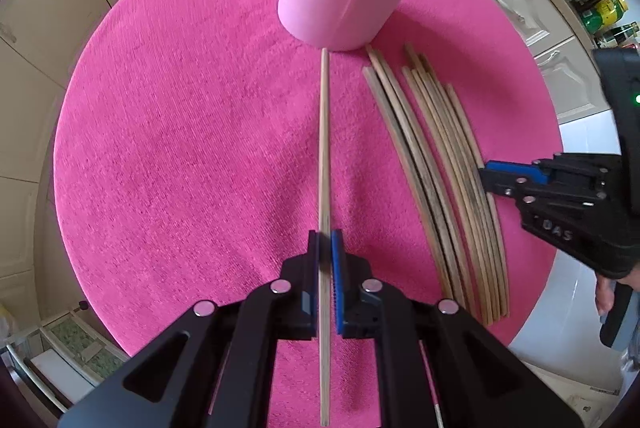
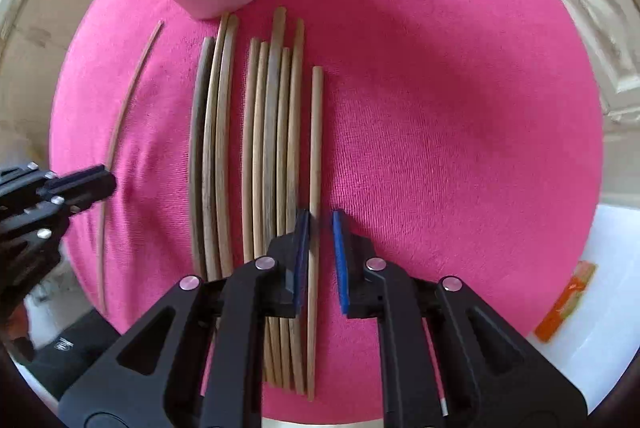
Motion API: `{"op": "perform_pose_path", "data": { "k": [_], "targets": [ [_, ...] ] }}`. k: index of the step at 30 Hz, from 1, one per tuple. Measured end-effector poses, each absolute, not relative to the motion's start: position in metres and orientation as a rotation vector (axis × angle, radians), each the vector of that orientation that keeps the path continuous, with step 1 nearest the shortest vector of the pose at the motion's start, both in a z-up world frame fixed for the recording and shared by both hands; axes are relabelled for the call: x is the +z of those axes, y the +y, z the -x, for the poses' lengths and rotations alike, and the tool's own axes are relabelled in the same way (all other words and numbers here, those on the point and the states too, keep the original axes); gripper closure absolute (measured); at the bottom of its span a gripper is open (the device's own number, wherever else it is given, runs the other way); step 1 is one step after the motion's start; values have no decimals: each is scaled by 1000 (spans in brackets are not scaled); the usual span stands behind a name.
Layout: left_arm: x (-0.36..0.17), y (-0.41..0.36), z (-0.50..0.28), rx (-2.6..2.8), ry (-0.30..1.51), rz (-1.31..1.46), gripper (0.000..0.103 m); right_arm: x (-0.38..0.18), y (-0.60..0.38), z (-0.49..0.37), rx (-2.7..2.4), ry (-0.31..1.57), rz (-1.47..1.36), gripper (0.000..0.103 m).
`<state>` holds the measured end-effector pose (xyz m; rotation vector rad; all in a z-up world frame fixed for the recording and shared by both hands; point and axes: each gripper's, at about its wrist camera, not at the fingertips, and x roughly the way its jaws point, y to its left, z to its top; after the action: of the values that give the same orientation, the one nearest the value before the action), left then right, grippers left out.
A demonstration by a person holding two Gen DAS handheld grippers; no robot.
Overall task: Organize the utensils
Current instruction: 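Grasp a chopstick with the left gripper while the right gripper grasps another, then carry both chopsticks above the pink cup and lower them inside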
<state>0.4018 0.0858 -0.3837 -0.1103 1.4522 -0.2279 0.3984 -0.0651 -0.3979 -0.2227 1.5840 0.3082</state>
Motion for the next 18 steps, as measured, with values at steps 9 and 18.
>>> {"op": "perform_pose_path", "data": {
  "k": [9,18],
  "targets": [
    [-365,96,-403,-309,1397,98,97,-383,-86,-391,255,1502,48,98],
    [-344,137,-394,-338,1312,84,97,-321,-122,-370,182,1271,-204,98]
  ]
}}
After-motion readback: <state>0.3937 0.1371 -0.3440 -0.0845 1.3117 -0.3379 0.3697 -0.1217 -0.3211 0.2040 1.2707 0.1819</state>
